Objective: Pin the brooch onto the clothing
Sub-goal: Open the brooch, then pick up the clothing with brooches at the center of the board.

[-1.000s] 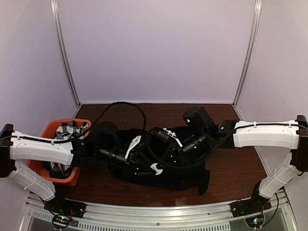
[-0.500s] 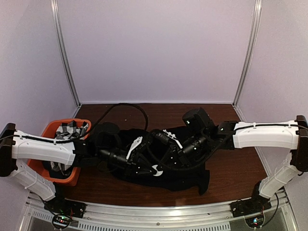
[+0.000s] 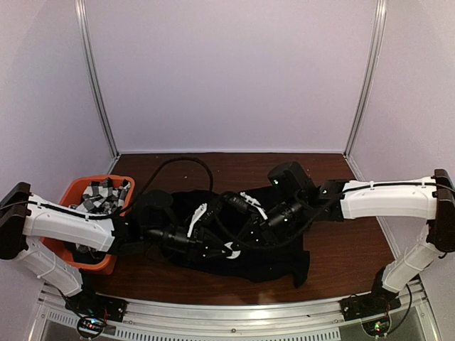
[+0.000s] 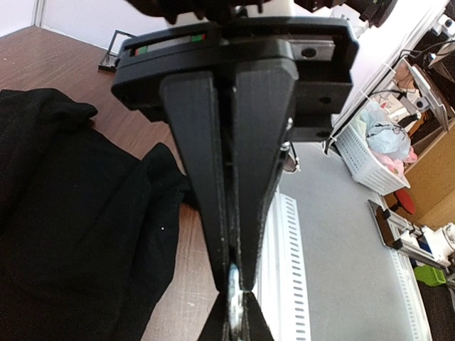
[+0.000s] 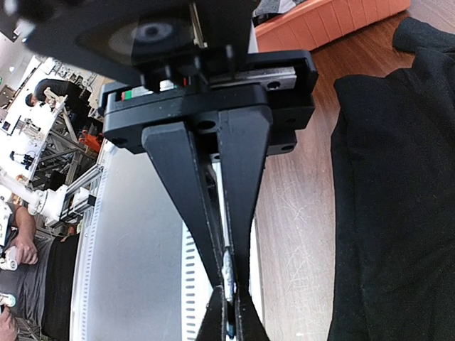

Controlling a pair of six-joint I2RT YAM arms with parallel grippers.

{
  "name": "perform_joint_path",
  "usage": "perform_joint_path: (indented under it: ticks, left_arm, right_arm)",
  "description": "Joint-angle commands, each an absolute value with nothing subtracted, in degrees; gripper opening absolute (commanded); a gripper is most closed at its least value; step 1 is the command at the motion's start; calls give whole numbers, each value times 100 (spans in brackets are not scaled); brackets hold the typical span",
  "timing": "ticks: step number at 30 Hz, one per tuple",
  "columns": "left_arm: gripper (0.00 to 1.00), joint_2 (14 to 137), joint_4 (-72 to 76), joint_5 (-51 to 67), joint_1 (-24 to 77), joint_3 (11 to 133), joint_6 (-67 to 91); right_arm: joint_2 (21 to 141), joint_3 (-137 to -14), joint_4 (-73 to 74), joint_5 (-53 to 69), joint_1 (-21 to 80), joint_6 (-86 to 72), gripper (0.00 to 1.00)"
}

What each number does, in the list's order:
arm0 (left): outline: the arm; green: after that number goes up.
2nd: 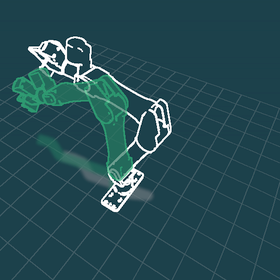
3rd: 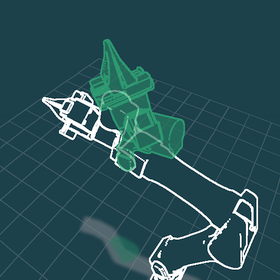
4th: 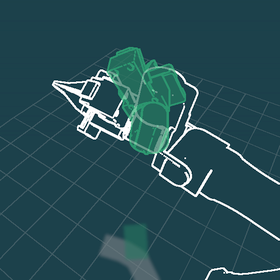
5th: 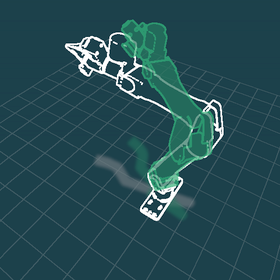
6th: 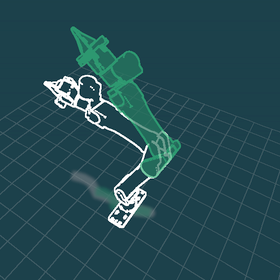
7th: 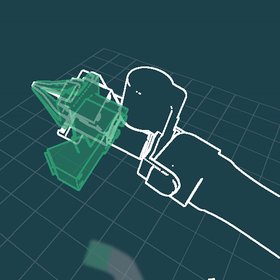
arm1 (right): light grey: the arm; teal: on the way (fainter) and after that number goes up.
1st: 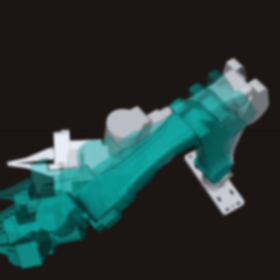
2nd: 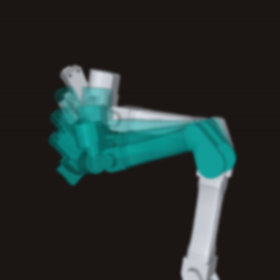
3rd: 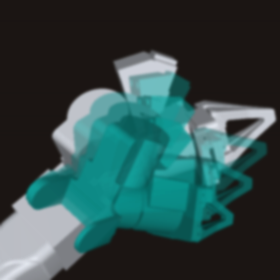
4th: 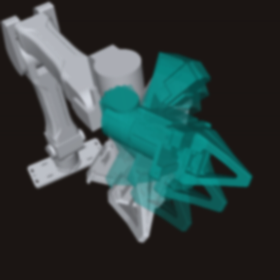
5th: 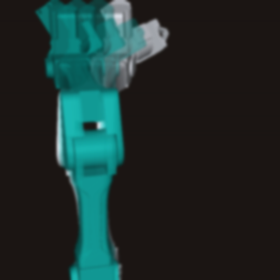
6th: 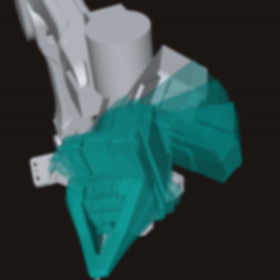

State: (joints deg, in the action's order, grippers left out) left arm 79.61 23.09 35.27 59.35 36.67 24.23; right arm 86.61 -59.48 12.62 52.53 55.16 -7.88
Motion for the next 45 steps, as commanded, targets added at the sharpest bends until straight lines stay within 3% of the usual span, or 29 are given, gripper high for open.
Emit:
perform_joint_path:
  ticks: [1,9,17,27,35,45]
  left_arm:
    - [0,8170,3988,2877,5971,3450,3055]
    - [0,8232,4511,2996,6029,3383,3194]
    - [21,7577,4641,2945,6029,3029,3145]
    - [68,6940,3982,2201,6021,2854,2847]
    - [95,6608,2949,997,6016,2974,2320]
    - [98,6576,2351,-211,6019,3091,2231]
  right_arm:
    - [8740,-5859,906,5248,5572,-1055,0]
    - [8773,-5789,708,5199,5576,-1160,0]
    - [8685,-5715,896,4915,5482,-1033,0]
    - [8613,-5835,1515,3859,5203,-800,0]
    - [8469,-5915,2090,2467,5045,-687,0]
    - [8176,-5671,2037,1048,4672,-1145,0]
